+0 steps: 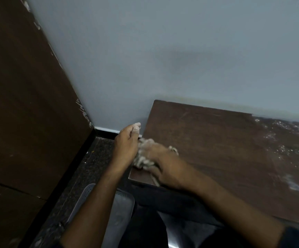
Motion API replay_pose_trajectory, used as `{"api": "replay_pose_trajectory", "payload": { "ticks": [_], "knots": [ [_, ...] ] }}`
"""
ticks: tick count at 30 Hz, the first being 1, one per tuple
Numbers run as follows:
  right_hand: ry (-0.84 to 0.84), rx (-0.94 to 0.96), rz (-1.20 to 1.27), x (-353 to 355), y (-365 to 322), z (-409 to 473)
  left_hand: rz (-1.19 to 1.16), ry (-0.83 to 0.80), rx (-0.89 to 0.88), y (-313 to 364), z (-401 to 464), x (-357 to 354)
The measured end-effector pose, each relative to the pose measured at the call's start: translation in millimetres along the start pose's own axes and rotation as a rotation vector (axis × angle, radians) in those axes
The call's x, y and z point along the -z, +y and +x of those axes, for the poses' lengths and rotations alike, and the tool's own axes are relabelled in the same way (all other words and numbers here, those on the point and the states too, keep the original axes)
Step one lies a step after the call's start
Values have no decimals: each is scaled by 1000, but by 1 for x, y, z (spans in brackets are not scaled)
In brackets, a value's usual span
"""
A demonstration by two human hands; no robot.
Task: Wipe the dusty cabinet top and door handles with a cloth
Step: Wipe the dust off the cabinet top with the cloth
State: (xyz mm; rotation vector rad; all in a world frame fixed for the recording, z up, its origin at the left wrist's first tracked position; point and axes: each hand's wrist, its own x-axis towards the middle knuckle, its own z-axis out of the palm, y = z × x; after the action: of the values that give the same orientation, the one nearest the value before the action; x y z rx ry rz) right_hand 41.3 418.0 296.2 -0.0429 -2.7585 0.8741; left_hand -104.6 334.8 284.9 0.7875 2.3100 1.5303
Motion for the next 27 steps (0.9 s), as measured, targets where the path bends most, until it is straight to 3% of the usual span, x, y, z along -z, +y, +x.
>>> {"api": "replay_pose_trajectory", "payload": {
  "ticks": [4,10,12,15,18,21,24,27],
  "knots": [
    [-116,87,-20,6,10,-25,8,-29,17,1,-8,4],
    [166,-191,-144,12,57,29,11,-14,44,2,-18,16],
    [135,-147,-123,0,28,24,27,-8,57,0,-20,18],
    [-40,97,-17,-14,-15,-19,28,-15,81,-3,-22,18],
    [-95,127,-27,2,10,-39,51,-30,72,0,-26,20],
    [85,-99,-55,26,57,-28,65,-23,29,5,-30,21],
    [176,-271,-147,19,46,-22,149,-4,-67,11,-30,15],
    [130,-131,-85,-8,7,-51,258,-2,-272,18,-29,-2]
  ]
}}
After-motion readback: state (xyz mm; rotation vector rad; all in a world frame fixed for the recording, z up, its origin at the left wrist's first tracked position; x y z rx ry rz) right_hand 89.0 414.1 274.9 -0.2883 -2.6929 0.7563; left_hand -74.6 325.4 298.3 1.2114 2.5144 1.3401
